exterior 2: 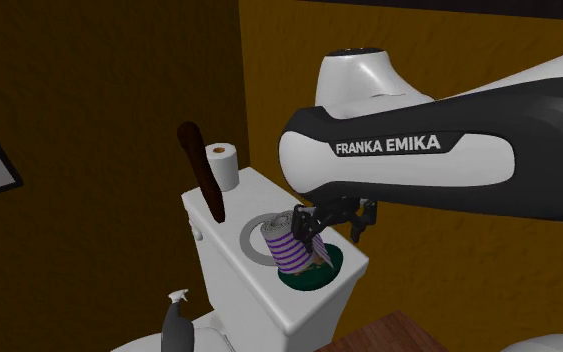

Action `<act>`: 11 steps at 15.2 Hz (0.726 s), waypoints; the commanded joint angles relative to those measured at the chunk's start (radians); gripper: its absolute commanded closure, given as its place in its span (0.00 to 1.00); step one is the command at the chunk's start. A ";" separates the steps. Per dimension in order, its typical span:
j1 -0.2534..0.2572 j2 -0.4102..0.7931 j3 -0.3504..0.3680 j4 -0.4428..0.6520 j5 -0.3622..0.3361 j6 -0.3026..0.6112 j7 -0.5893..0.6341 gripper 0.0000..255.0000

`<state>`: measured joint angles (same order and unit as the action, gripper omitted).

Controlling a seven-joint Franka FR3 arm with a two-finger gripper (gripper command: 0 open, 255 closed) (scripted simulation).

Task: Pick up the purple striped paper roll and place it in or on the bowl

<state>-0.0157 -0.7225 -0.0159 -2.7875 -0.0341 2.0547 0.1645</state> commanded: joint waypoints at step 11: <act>0.001 -0.038 0.002 0.093 0.003 -0.132 -0.002 0.00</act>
